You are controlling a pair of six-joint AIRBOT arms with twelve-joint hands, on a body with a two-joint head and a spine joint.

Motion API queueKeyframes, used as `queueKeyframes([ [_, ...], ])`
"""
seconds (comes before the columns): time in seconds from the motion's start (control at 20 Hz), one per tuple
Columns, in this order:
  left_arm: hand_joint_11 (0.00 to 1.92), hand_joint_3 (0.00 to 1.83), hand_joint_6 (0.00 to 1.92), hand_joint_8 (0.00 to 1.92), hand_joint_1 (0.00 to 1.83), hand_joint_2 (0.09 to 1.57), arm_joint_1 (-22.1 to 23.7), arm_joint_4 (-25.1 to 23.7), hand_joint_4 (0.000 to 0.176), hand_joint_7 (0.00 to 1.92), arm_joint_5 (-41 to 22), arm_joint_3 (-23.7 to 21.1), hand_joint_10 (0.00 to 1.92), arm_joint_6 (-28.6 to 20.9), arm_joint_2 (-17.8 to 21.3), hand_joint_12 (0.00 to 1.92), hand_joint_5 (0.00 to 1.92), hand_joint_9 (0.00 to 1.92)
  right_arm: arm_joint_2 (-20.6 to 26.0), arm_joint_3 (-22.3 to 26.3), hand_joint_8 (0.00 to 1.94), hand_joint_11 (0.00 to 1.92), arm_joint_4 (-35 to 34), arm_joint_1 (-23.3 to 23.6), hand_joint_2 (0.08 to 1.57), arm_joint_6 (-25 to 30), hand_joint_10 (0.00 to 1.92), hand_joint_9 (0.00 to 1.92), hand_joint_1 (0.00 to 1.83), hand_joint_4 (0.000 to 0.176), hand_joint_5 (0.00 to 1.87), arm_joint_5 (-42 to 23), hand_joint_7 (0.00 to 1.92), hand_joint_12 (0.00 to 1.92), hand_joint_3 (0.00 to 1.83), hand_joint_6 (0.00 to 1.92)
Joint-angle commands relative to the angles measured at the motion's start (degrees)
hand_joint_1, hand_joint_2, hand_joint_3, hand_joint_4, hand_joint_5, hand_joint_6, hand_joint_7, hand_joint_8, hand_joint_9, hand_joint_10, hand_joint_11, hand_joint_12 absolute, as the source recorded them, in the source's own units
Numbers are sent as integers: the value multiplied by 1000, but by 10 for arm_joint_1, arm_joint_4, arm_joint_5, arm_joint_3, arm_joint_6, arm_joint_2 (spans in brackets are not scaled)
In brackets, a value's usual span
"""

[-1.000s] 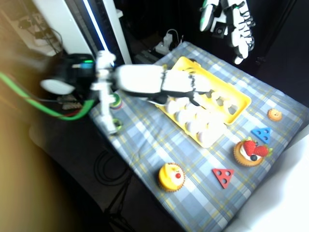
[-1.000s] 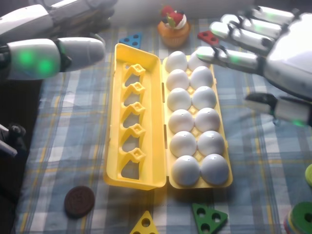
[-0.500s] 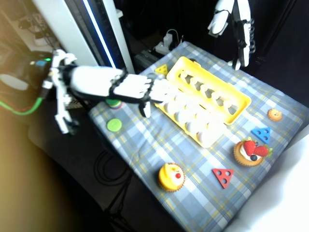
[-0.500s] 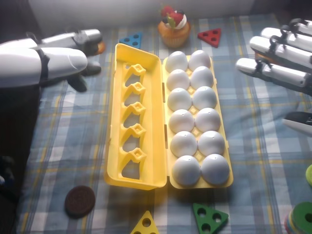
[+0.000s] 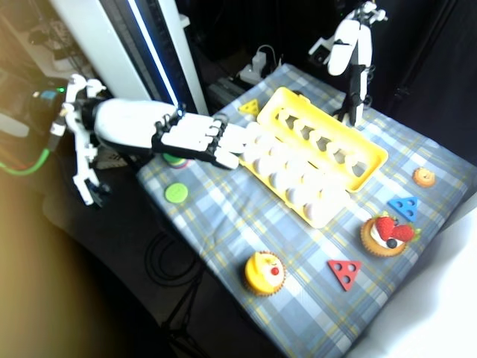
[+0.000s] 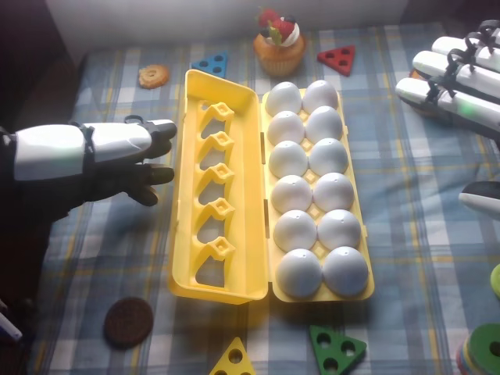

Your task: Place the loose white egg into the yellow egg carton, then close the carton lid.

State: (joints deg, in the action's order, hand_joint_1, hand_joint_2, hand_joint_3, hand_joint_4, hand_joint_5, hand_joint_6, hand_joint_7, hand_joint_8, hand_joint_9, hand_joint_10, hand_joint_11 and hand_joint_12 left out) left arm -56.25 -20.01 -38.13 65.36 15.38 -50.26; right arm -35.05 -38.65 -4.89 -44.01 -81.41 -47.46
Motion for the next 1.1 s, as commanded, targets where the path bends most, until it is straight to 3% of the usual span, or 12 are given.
queueKeyframes([
  [0.0,0,0,0,0,0,1354,4,17,12,0,-61,4,11,-10,-6,1376,0,248,6,0,0,0,1,3,1334,1,0,22,287,8,0,-75,9,545,1,0],
  [0.2,43,6,0,0,0,1403,2,13,3,0,-79,12,19,-29,-19,1310,0,290,6,0,0,0,1,2,1336,2,1,2,322,37,0,-77,0,454,0,0],
  [0.25,21,0,0,0,0,1387,2,13,14,0,-91,9,16,-29,-19,1301,0,286,6,0,0,0,0,1,1341,2,0,1,281,41,0,-77,0,463,3,0],
  [0.3,119,0,0,0,0,1342,2,13,0,0,-103,7,29,-29,-18,1241,0,331,6,0,0,0,-1,1,1334,2,0,0,299,27,0,-77,0,459,0,0],
  [0.35,232,0,0,0,0,1299,2,13,12,0,-119,2,38,-27,-15,1102,0,389,6,0,0,0,-1,1,1333,2,2,7,313,16,0,-77,0,506,0,0],
  [0.45,305,0,0,0,0,1302,5,17,0,0,-142,-11,36,-9,-6,1031,0,437,6,0,0,0,-1,1,1335,2,3,9,318,10,0,-77,0,516,0,0],
  [0.55,230,2,0,0,0,1322,14,17,68,0,-170,-30,5,18,5,1088,0,390,6,0,0,0,-1,1,1322,2,11,44,317,32,0,-78,0,643,0,0],
  [0.65,139,3,0,0,0,1344,31,-1,76,0,-170,-31,0,20,4,1198,0,309,6,0,0,0,-2,1,1314,2,24,104,368,28,0,-80,0,949,0,0],
  [0.75,94,1,0,0,0,1339,72,-40,85,0,-145,-21,12,15,-17,1293,0,336,6,0,0,0,-4,1,1333,2,11,51,376,25,0,-88,0,864,3,0],
  [0.85,5,1,0,0,2,1340,107,-87,137,0,-121,-4,2,-12,-39,1243,0,295,7,0,0,0,-4,0,1344,2,2,25,376,54,0,-91,0,740,5,0],
  [0.95,0,16,0,0,1,1407,141,-142,122,0,-90,15,0,-47,-63,1218,0,204,8,1,0,0,-4,-2,1368,2,0,2,413,69,0,-95,0,554,5,0],
  [1.05,0,11,0,0,29,1427,164,-181,83,0,-73,29,1,-73,-81,1251,0,190,9,1,0,0,-4,-3,1381,2,0,1,425,66,0,-99,0,427,5,0],
])
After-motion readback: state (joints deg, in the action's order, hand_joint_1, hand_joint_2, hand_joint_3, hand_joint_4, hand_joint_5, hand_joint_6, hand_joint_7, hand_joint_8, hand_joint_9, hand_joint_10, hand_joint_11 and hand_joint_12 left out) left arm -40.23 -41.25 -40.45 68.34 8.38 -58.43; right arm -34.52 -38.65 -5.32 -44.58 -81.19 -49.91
